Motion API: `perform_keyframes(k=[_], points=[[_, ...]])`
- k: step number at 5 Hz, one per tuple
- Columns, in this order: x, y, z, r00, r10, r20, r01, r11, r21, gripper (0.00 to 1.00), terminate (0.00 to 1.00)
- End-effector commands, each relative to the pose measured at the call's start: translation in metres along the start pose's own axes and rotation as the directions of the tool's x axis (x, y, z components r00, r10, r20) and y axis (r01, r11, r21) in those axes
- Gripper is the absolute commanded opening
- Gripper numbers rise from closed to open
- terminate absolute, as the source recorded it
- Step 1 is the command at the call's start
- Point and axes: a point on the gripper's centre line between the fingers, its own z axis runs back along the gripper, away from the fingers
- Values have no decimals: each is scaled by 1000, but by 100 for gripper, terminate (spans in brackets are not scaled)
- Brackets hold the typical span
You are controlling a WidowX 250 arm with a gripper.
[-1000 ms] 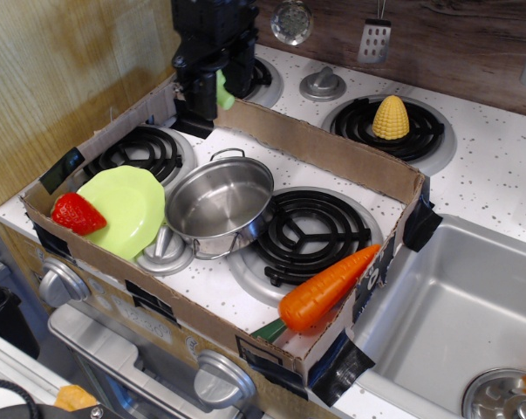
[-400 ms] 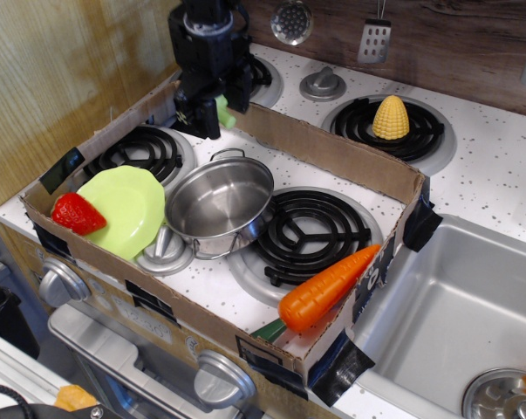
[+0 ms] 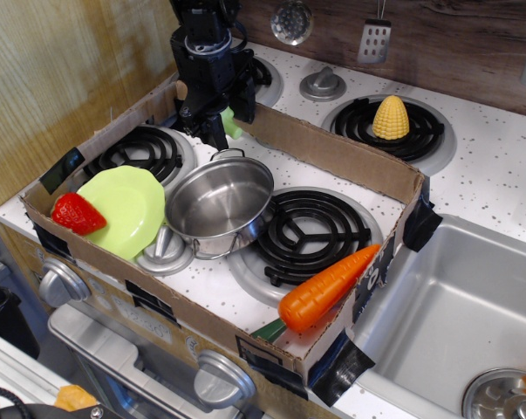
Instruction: Take broccoli out of pan
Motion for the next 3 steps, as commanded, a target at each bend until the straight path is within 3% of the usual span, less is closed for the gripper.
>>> perform_keyframes(k=[1, 2, 3], points=[[3, -7, 16, 1000, -17, 23, 18, 999, -49, 100, 0], [4, -9, 19, 999, -28, 27, 29, 998, -47, 100, 0], [3, -13, 34, 996, -50, 72, 52, 998, -33, 100, 0]])
